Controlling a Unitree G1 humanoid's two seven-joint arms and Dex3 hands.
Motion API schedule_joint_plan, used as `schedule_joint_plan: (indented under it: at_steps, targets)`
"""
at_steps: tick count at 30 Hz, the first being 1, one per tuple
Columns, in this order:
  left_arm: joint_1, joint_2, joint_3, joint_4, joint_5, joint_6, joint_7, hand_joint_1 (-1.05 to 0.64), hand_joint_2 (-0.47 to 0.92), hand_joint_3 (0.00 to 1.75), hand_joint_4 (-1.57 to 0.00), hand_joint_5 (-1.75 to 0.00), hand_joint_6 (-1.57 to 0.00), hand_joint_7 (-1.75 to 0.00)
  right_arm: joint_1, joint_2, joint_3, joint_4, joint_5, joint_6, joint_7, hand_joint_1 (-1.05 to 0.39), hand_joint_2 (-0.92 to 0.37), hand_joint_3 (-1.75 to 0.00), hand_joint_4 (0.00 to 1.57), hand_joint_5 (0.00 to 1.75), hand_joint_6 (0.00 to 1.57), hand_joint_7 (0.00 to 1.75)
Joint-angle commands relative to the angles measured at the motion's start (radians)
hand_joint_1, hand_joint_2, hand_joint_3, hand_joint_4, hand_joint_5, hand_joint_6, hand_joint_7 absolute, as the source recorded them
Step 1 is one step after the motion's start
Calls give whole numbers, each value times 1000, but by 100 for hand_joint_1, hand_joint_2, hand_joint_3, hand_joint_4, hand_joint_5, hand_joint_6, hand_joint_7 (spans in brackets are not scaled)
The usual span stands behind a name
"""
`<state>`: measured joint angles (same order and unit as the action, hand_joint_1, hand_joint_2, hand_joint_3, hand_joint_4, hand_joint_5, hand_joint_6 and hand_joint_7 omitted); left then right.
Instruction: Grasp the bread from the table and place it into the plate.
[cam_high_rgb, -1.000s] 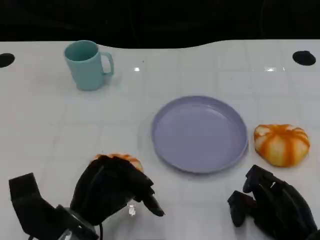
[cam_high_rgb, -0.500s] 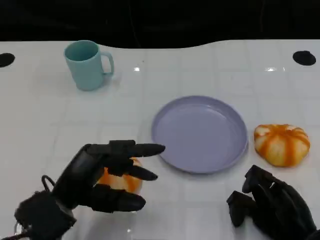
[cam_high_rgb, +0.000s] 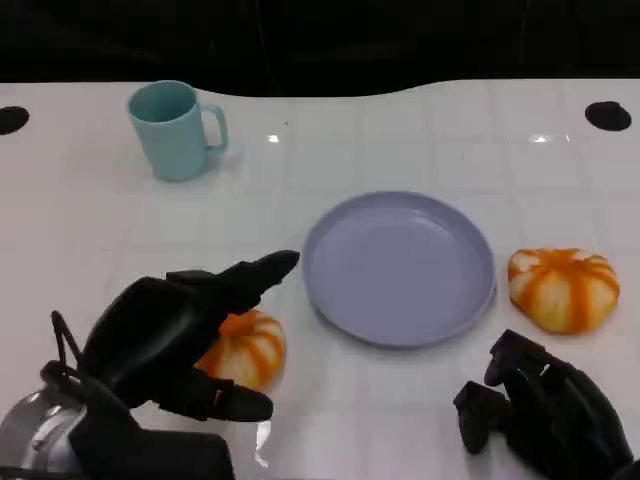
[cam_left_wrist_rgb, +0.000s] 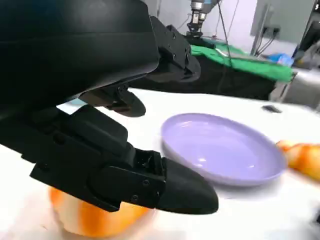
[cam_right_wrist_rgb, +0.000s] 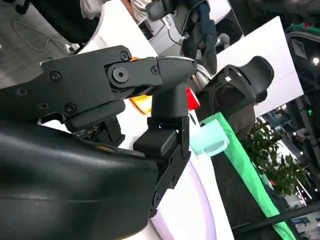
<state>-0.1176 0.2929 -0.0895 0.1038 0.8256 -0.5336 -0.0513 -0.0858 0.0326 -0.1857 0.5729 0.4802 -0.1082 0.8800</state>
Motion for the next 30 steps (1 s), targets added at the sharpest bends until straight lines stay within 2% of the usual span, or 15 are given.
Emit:
schedule_joint_plan:
  at_steps: [1,6,7,8,9,11,14,20,30]
  targets:
    - [-23,52,-53,-30,88,83,44,-105,92,36,-48,0,-7,0,7,-8,-5,-7,5,-9,4,-57,-92,-23,78,169,67,144]
    - [-52,86,-116,-33,164,172,49,-105,92,27,-49,-1,-12,-5,13,-8,-2,-17,3,-6,0,-57,-92,-23,77,170,68,145]
    - [-57,90,-126,-33,174,188,47,-105,92,23,-42,-20,-7,-28,15,-8,-1,-21,2,-5,-2,-57,-92,-23,77,171,67,146]
    - [-63,96,-139,-34,187,210,35,-105,92,22,-17,-99,-3,-57,16,-7,-1,-22,3,-3,-3,-58,-92,-23,77,171,67,146]
    - [-71,101,-155,-31,206,235,21,-105,92,21,-9,-128,-1,-67,15,-7,-2,-21,5,-1,0,-58,-92,-23,77,171,67,146]
    - [-86,111,-184,-22,232,274,6,-105,91,16,-2,-155,0,-85,14,-7,-3,-18,10,0,6,-58,-92,-23,77,171,67,147]
    - [-123,118,-234,23,262,323,-20,-105,90,12,0,-161,0,-92,21,-5,-1,-32,8,9,-6,-58,-92,-22,77,172,66,147]
    - [-192,108,-309,145,257,375,-23,-105,87,6,0,-158,0,-109,25,-4,-3,-39,11,13,-5,-57,-92,-22,77,173,67,146]
    - [-271,93,-390,309,218,423,-16,-105,86,4,0,-157,0,-112,28,-6,-2,-45,6,7,-5,-57,-92,-23,76,174,67,145]
